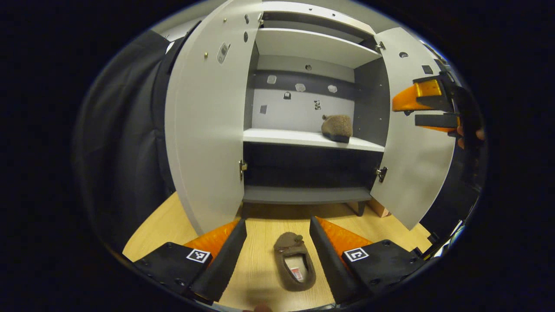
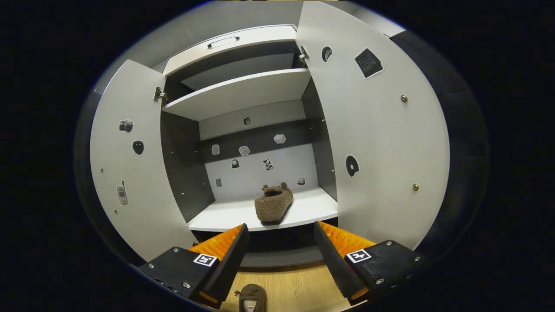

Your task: Grab one shoe with the right hand and put it into the shoe cabinet, grab the other shoe with the left hand and put it into the shoe cabinet; then close the right door with the right hand and the left door with the left hand.

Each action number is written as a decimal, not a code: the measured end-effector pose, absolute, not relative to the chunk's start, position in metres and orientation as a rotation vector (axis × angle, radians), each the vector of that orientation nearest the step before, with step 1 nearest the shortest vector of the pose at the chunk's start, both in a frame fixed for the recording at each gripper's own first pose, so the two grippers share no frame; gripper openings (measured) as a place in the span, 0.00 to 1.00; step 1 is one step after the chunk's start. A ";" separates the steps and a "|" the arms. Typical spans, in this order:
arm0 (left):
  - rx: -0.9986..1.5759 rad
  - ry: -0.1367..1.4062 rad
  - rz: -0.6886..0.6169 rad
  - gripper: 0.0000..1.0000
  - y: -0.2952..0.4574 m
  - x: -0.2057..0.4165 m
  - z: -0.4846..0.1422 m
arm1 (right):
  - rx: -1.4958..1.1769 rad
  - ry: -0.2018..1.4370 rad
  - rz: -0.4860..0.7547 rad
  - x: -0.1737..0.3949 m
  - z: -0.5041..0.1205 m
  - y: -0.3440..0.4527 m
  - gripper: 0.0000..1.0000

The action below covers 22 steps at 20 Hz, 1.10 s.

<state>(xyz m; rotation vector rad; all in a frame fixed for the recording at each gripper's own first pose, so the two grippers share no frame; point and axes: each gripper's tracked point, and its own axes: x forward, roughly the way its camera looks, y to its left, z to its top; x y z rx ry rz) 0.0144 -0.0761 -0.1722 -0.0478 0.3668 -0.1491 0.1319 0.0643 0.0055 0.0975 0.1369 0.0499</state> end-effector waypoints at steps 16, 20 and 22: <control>-0.101 0.825 -0.109 0.96 -0.074 0.030 -0.349 | 0.118 0.147 -0.038 0.114 -0.001 0.010 0.94; -0.093 0.889 -0.104 0.89 -0.074 0.032 -0.372 | 0.127 0.157 -0.049 0.113 -0.003 0.001 0.94; -0.108 0.932 -0.116 0.92 -0.076 0.029 -0.383 | 0.131 0.157 -0.052 0.112 -0.002 -0.002 0.94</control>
